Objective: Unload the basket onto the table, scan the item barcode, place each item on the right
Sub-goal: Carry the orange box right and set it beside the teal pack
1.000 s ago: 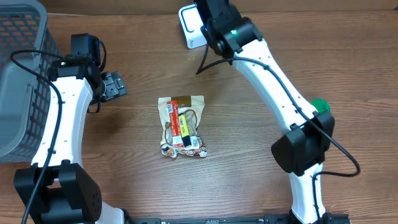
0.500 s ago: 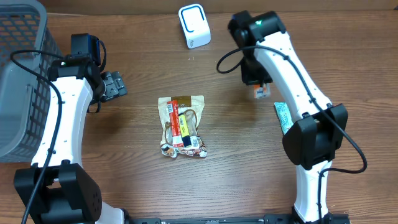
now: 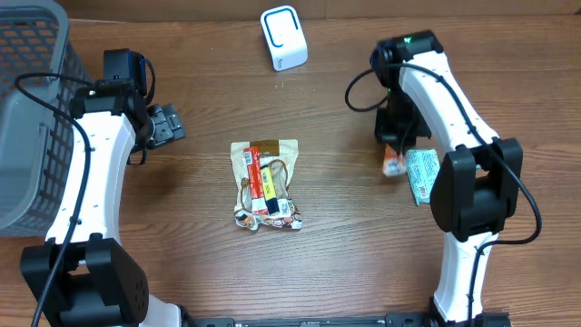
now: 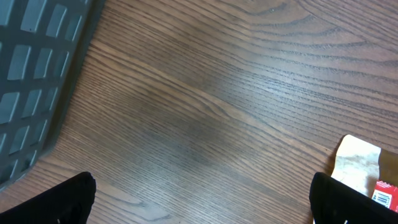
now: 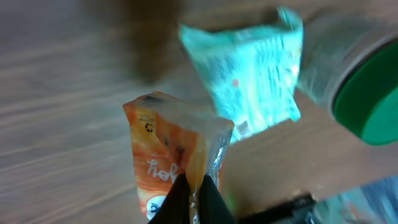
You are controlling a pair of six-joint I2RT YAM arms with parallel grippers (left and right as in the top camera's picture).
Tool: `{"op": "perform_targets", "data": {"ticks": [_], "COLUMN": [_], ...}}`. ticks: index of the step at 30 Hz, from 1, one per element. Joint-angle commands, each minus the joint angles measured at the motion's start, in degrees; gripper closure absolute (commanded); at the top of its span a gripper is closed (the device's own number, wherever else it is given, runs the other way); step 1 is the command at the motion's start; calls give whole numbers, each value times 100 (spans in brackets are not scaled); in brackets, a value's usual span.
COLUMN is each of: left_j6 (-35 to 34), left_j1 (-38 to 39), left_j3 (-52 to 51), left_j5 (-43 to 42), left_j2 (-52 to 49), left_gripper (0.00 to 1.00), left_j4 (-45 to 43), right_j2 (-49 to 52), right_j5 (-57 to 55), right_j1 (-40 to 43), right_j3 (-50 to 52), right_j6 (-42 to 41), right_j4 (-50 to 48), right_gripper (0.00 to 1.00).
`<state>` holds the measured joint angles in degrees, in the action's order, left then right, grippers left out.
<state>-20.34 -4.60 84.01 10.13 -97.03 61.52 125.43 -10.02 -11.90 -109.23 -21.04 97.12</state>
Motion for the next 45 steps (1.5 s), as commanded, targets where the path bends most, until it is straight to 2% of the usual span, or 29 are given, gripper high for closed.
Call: {"op": "perform_targets", "data": {"ticks": [1, 15, 21, 39, 44, 45], "left_j6": [107, 107, 107, 107, 107, 107], "left_j1": [13, 13, 13, 13, 13, 13], "left_j3": [79, 79, 79, 79, 79, 79], "left_j5": [37, 37, 37, 37, 37, 37], "left_j2": [79, 79, 79, 79, 79, 79], "left_gripper": [0, 0, 0, 0, 0, 0], "left_j4": [-7, -7, -7, -7, -7, -7], "right_j2": [-144, -144, -144, -144, -144, -144], "right_j5": [-352, -1296, -1287, -1158, -1156, -1156], "right_j1": [175, 330, 330, 330, 330, 330], "right_j3": [269, 315, 315, 315, 315, 315], "right_j6": [-138, -98, 157, 160, 157, 157], "right_j4": [-2, -365, -396, -269, -267, -260], "right_gripper": [96, 96, 96, 96, 95, 91]}}
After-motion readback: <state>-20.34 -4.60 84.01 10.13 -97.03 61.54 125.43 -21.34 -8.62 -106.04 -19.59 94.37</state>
